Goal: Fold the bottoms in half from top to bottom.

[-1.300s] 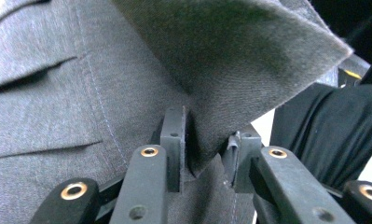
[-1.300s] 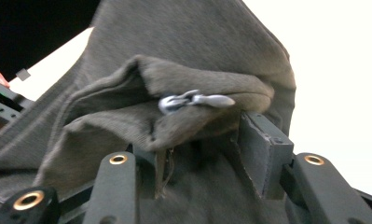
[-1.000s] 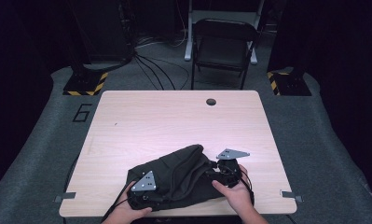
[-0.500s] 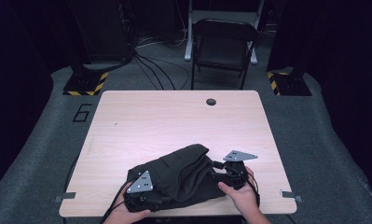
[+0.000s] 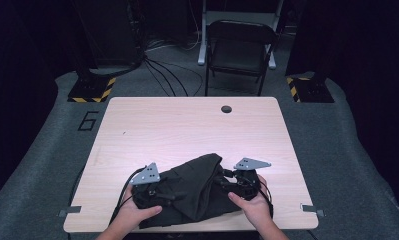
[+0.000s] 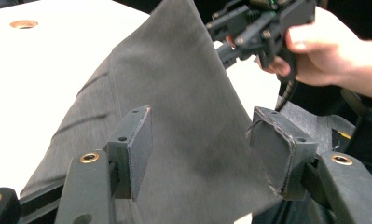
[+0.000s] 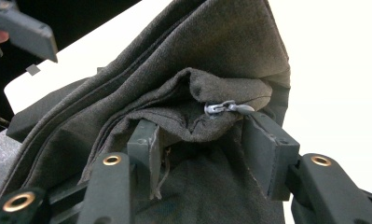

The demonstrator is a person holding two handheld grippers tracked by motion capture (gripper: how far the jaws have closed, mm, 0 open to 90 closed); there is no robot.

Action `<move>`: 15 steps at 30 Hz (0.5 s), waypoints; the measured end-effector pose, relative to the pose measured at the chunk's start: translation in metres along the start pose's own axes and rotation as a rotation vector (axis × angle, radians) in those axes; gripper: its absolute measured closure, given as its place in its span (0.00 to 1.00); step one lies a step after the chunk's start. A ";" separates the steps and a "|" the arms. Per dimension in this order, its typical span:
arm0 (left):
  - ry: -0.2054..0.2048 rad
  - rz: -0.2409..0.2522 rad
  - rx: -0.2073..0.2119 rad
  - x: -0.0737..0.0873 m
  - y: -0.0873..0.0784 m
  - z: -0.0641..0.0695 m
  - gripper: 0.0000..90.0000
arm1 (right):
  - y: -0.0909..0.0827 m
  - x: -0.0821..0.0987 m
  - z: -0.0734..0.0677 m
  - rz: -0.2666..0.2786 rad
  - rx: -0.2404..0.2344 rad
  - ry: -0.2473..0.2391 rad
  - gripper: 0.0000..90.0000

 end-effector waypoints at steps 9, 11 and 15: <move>-0.013 -0.039 0.025 -0.008 0.038 0.008 0.40 | 0.003 -0.008 -0.002 0.007 -0.013 -0.011 0.55; -0.012 -0.053 0.025 -0.009 0.046 0.010 0.39 | 0.004 -0.009 -0.002 0.006 -0.012 -0.010 0.55; 0.000 -0.081 0.018 -0.010 0.059 0.013 0.38 | 0.006 -0.011 -0.004 0.008 -0.017 -0.014 0.56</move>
Point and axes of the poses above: each handheld gripper's, and its own axes: y roughly forward along the jaws, x roughly out of its underside, z roughly to its right, the point moved 9 cm from there along y, roughly forward along the jaws, and after that the axes turned 9 degrees about y, right-handed, at the moved point
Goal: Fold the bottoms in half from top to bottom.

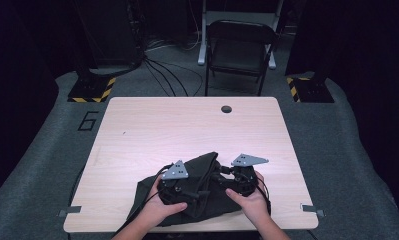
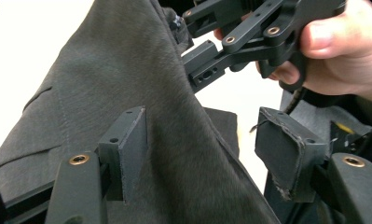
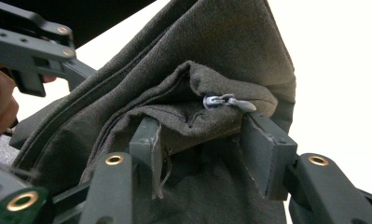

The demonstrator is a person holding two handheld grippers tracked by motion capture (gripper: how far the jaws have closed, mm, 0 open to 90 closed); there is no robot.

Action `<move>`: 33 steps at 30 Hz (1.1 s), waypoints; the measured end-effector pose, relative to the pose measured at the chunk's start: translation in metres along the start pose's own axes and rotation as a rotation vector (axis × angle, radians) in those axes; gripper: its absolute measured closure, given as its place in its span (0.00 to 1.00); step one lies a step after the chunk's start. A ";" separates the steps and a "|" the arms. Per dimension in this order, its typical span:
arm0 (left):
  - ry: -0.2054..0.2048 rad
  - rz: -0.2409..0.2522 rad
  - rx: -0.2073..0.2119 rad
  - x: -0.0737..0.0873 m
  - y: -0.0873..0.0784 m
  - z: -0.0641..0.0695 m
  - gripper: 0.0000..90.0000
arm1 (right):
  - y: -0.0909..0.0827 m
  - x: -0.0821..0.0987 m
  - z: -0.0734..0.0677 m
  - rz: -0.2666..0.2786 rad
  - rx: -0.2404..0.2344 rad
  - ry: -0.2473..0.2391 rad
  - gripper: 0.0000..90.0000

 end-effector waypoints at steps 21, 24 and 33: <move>-0.023 -0.036 -0.116 0.005 -0.004 -0.018 0.74 | 0.003 -0.005 -0.002 0.018 0.011 0.001 0.57; -0.023 -0.036 -0.122 0.005 -0.008 -0.022 0.84 | 0.002 -0.004 -0.001 0.019 0.011 0.005 0.57; -0.038 -0.035 -0.115 0.004 -0.007 -0.024 0.92 | 0.002 -0.002 0.000 0.021 0.013 0.010 0.57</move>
Point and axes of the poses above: each handheld gripper's, and its own axes: y roughly forward along the jaws, x roughly out of its underside, z roughly to its right, the point moved 9 cm from there along y, roughly forward along the jaws, and after that the axes turned 9 degrees about y, right-handed, at the moved point
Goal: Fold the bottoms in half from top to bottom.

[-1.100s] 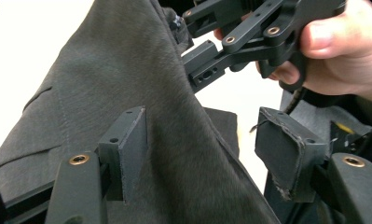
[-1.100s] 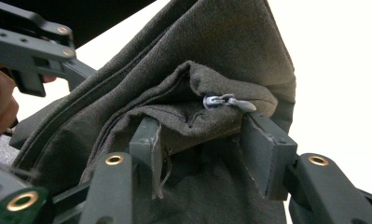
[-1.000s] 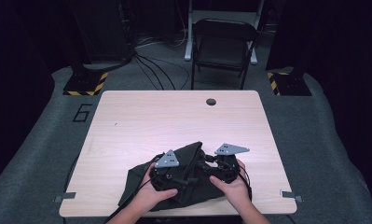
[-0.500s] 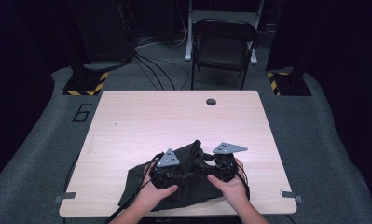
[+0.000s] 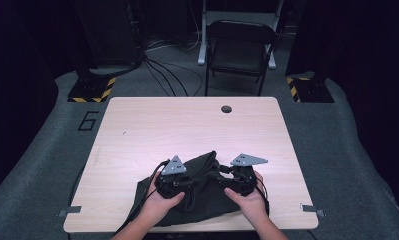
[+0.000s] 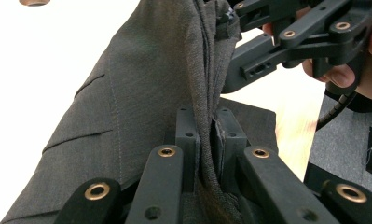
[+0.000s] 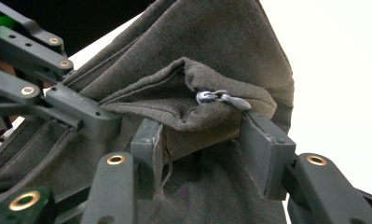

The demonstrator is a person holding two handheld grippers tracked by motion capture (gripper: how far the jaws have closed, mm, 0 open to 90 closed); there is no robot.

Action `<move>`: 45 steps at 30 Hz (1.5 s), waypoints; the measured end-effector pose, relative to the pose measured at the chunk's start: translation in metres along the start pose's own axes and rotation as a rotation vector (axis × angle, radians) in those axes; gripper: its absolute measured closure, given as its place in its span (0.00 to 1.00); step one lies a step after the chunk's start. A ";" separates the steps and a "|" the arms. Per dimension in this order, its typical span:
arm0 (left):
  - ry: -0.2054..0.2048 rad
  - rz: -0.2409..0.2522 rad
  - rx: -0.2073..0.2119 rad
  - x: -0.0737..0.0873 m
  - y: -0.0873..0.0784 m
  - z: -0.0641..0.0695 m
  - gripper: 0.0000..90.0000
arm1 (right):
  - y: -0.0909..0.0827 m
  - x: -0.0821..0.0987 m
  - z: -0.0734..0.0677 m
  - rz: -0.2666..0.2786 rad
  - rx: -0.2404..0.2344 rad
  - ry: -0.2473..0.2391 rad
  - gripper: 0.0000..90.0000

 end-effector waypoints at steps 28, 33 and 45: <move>0.072 0.038 -0.064 -0.083 -0.029 -0.071 0.93 | 0.039 0.045 -0.021 -0.147 -0.021 -0.105 0.57; 0.088 0.051 -0.072 -0.095 -0.026 -0.076 0.93 | 0.049 0.053 -0.030 -0.185 -0.032 -0.141 0.57; 0.153 0.046 -0.040 -0.103 -0.024 -0.070 0.93 | 0.067 0.057 -0.018 -0.229 0.027 -0.211 0.57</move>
Point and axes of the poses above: each handheld gripper's, and its own axes: y roughly forward along the jaws, x roughly out of its underside, z roughly to its right, the point moved 9 cm from there along y, roughly forward along the jaws, and after that the axes turned 9 degrees about y, right-handed, at the moved point
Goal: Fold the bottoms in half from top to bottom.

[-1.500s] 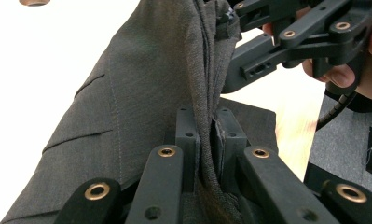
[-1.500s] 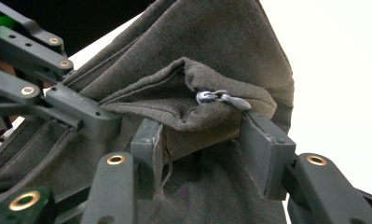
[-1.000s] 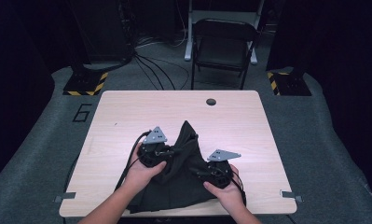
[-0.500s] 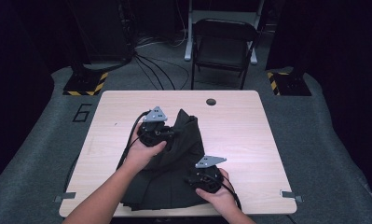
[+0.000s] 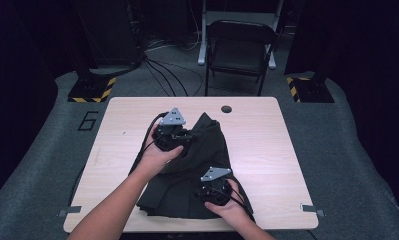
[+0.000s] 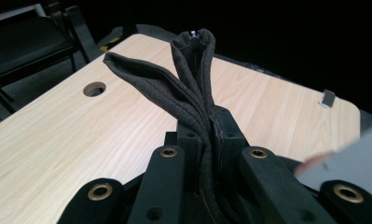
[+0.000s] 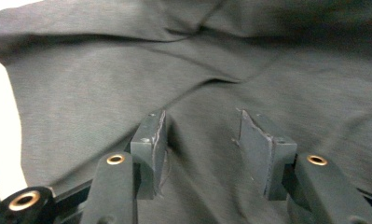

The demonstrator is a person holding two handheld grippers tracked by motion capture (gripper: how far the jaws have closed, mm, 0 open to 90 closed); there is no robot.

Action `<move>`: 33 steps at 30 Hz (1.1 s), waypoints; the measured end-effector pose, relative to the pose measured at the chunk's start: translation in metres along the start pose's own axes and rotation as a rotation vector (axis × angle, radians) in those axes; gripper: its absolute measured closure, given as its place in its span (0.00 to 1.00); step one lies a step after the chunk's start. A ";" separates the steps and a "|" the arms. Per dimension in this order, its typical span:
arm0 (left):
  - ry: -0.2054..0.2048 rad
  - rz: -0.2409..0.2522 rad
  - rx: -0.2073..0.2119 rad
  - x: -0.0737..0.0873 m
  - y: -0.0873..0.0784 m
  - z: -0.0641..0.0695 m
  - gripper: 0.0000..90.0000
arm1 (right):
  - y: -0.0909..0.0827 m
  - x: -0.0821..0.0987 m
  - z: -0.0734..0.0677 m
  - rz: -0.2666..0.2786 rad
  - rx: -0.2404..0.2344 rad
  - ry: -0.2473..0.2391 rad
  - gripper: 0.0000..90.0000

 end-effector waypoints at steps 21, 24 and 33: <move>0.019 0.020 0.163 0.025 -0.014 0.031 0.93 | -0.001 0.015 0.057 -0.041 0.113 0.158 0.59; -0.012 0.026 0.186 0.030 -0.011 0.037 0.93 | -0.001 0.016 0.060 -0.033 0.114 0.178 0.60; -0.007 0.013 0.291 0.047 -0.005 0.071 0.93 | -0.008 0.018 0.071 -0.018 0.116 0.220 0.62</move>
Point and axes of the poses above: each handheld gripper's, and its own axes: y roughly forward along the jaws, x roughly out of its underside, z roughly to its right, the point moved 9 cm from there along y, roughly forward along the jaws, and after that the axes turned 9 degrees about y, right-handed, at the moved point
